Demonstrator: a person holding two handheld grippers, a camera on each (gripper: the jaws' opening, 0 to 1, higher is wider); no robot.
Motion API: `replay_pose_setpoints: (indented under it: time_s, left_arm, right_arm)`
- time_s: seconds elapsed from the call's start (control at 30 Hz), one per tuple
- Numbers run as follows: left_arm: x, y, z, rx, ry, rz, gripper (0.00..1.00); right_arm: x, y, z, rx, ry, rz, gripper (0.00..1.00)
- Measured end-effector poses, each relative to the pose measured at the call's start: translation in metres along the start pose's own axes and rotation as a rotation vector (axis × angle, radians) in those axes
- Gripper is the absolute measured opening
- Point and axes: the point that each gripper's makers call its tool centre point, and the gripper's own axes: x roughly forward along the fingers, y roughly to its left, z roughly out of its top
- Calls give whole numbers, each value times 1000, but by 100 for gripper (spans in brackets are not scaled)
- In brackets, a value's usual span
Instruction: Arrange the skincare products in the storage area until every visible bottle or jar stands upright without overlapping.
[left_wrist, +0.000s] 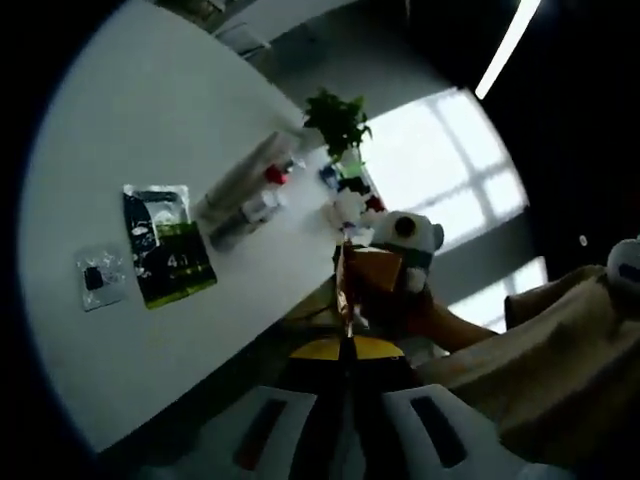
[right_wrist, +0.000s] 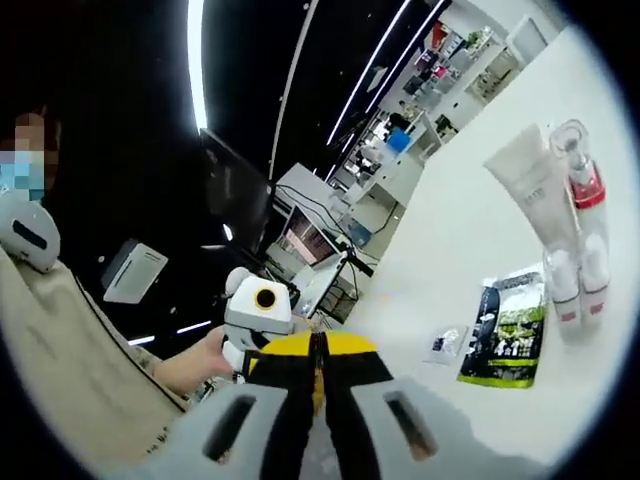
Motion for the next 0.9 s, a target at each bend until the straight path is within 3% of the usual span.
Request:
replay_pose_setpoints:
  time_s: [0.17, 0.27, 0.43, 0.63, 0.8, 0.9]
  left_arm:
    - [0, -6, 17, 38, -113, -31, 0]
    - [-2, -9, 31, 61, -204, -46, 0]
    - [-3, -5, 39, 44, -273, -36, 4]
    - [0, 5, 38, 33, -320, 6, 11]
    - [-2, 5, 46, -17, -423, -11, 6]
    - [-1, 7, 46, -16, -432, 4, 0]
  right_arm:
    - [-5, -6, 16, 62, -97, -14, 1]
    - [-7, -8, 31, 167, -210, -5, 1]
    - [-14, -20, 47, 260, -365, -32, 1]
    - [-14, -22, 45, 238, -351, -53, 1]
    - [-12, -24, 43, 247, -352, -53, 1]
    - [-9, -23, 40, 242, -345, -58, 1]
